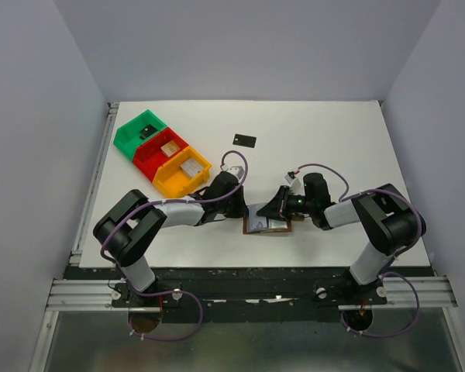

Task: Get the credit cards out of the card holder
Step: Remove the credit card from the card holder.

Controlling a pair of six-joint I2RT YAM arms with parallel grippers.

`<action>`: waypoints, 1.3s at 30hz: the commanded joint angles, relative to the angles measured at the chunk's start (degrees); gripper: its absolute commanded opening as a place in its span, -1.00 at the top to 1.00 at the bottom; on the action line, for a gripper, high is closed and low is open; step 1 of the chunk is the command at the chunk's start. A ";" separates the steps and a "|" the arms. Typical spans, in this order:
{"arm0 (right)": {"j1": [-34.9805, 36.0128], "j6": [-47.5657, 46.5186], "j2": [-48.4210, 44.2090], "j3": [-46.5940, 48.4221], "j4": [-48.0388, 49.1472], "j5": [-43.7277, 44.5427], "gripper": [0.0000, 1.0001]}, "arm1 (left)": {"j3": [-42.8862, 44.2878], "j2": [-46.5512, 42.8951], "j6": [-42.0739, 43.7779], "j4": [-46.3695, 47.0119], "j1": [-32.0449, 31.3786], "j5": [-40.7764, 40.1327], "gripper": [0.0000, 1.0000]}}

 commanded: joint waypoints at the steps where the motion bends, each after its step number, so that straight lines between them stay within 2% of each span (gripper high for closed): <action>1: 0.73 -3.78 -4.16 0.37 -4.29 -1.13 0.51 | -0.79 1.60 -0.64 -5.03 -1.14 -0.67 1.00; 6: 0.64 -8.88 -7.59 1.78 -14.05 0.54 0.50 | -0.88 1.86 -1.09 -5.64 -0.61 -1.02 1.00; 10: 0.55 -11.17 -9.62 2.22 -18.10 1.42 0.50 | -0.79 2.04 -1.44 -5.82 -0.44 -1.02 1.00; 31: -2.00 -12.93 -13.84 1.96 -21.44 1.16 0.54 | -0.70 2.91 -2.05 -6.44 0.53 -1.02 1.00; 39: -2.96 -13.72 -14.19 1.87 -22.41 1.42 0.65 | -0.79 2.74 -2.32 -6.52 0.71 -1.20 1.00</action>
